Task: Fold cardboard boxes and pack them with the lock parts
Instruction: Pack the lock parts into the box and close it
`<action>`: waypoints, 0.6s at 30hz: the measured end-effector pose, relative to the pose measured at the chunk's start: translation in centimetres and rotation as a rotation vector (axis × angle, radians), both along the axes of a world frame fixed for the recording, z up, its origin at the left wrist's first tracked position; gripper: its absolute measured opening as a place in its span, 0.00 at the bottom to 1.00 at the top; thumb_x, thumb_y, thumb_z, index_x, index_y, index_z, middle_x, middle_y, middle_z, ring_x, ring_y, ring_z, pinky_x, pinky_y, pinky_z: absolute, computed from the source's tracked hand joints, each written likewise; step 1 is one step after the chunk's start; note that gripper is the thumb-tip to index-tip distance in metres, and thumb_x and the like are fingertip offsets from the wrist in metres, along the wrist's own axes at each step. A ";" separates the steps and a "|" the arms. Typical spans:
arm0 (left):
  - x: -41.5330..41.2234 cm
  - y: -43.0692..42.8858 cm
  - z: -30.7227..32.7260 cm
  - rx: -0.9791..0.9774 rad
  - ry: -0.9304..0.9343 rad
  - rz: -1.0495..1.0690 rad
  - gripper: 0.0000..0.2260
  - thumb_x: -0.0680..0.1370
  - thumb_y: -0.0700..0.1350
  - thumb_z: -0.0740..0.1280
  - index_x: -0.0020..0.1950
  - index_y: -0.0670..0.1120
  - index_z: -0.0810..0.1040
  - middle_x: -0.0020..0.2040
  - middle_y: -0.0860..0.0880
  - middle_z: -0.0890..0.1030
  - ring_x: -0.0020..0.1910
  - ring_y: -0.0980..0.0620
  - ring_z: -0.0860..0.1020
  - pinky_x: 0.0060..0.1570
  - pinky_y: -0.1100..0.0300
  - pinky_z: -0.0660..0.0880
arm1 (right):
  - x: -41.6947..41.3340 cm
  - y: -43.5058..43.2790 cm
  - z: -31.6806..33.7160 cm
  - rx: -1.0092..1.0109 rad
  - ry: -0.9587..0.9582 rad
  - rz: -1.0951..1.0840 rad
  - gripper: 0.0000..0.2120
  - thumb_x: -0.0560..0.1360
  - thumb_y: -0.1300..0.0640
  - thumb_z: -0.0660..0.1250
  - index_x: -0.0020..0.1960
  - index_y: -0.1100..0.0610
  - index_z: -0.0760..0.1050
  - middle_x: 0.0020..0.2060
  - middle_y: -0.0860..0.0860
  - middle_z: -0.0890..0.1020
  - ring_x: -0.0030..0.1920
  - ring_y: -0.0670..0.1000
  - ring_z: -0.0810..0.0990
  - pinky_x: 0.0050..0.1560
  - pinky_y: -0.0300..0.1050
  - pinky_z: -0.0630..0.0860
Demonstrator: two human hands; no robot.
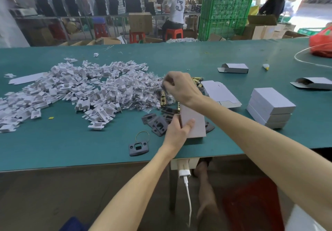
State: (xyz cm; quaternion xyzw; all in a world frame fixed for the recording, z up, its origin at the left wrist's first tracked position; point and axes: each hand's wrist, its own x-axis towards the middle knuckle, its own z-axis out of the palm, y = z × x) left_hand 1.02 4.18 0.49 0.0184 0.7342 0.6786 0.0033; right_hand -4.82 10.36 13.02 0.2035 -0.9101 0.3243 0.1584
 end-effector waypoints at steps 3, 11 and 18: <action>0.0 0.1 -0.1 0.007 -0.009 -0.018 0.12 0.83 0.49 0.70 0.63 0.48 0.73 0.59 0.48 0.81 0.58 0.49 0.81 0.59 0.51 0.80 | -0.1 2.5 0.4 -0.026 0.028 -0.061 0.08 0.81 0.62 0.64 0.51 0.64 0.82 0.43 0.56 0.85 0.43 0.54 0.83 0.50 0.54 0.81; 0.3 0.2 0.2 0.032 -0.001 -0.016 0.12 0.82 0.46 0.70 0.64 0.47 0.73 0.60 0.47 0.81 0.59 0.48 0.81 0.60 0.51 0.80 | 0.3 6.7 0.0 0.094 -0.011 -0.120 0.07 0.79 0.60 0.66 0.52 0.57 0.83 0.45 0.55 0.86 0.45 0.56 0.83 0.48 0.51 0.80; 0.4 0.2 0.3 0.009 0.006 -0.001 0.14 0.83 0.47 0.70 0.65 0.45 0.73 0.60 0.46 0.81 0.59 0.47 0.81 0.61 0.49 0.79 | 1.4 7.6 0.0 0.391 0.036 -0.123 0.10 0.81 0.58 0.62 0.60 0.52 0.78 0.53 0.55 0.84 0.52 0.60 0.80 0.42 0.46 0.65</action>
